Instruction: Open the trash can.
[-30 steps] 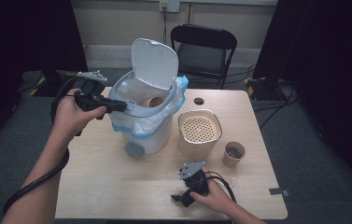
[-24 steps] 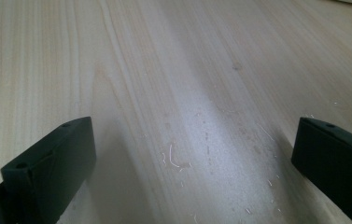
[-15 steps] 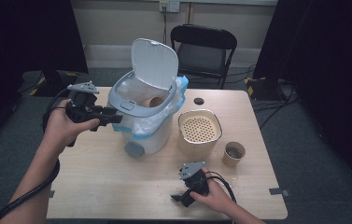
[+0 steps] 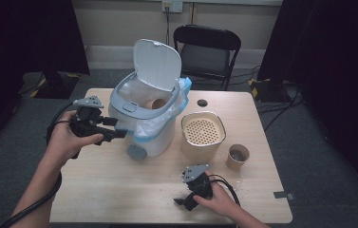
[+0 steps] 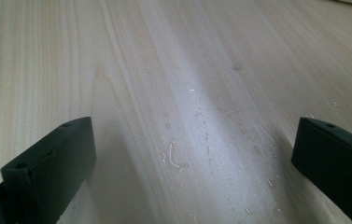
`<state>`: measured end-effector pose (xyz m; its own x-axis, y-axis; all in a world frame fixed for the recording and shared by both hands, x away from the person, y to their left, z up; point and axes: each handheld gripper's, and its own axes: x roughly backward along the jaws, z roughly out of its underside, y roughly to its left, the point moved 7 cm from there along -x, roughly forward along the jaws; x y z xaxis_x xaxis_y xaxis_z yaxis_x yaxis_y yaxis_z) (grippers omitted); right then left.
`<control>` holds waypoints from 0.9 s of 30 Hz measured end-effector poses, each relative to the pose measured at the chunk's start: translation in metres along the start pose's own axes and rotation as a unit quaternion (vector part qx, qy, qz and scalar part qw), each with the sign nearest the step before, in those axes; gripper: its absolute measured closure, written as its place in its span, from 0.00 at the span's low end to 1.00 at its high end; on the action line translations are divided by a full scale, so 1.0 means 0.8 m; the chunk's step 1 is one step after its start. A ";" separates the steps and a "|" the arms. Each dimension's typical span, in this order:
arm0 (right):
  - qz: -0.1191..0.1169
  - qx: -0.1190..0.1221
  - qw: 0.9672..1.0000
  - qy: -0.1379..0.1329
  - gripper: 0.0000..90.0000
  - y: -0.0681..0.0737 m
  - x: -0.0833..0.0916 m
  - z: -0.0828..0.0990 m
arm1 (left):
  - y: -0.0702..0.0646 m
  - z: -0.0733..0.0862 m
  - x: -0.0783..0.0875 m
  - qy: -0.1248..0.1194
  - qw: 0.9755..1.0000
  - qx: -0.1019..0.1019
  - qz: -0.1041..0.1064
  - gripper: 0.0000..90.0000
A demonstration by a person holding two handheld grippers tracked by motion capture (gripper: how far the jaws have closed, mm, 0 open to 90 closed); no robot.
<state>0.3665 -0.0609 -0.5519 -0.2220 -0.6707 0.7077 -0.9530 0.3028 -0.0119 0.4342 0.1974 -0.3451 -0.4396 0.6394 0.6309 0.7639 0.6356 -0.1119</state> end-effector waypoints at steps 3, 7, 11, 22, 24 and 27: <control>0.000 0.000 1.000 0.000 0.00 0.000 0.000 0.000 | -0.001 0.004 -0.006 -0.001 1.000 0.004 0.003 0.34; 0.000 0.000 1.000 0.000 0.00 0.000 0.000 0.000 | -0.002 0.008 -0.012 -0.005 1.000 0.007 0.011 0.29; 0.000 0.000 1.000 0.000 0.00 0.000 0.000 0.000 | -0.003 0.014 -0.018 -0.007 1.000 0.011 0.015 0.26; -0.002 0.000 1.000 0.000 0.00 0.000 0.000 0.000 | -0.003 0.036 -0.029 -0.005 0.999 0.021 0.031 0.22; -0.002 0.000 1.000 0.000 0.00 0.000 0.000 0.000 | -0.004 0.039 -0.031 -0.006 0.999 0.019 0.035 0.22; -0.002 0.000 1.000 0.000 0.00 0.000 0.000 0.000 | -0.004 0.043 -0.033 -0.011 0.999 0.020 0.035 0.22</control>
<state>0.3663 -0.0609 -0.5518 -0.2182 -0.6717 0.7080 -0.9539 0.2999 -0.0094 0.4267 0.1934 -0.3877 -0.3966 0.6925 0.6026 0.7737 0.6055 -0.1865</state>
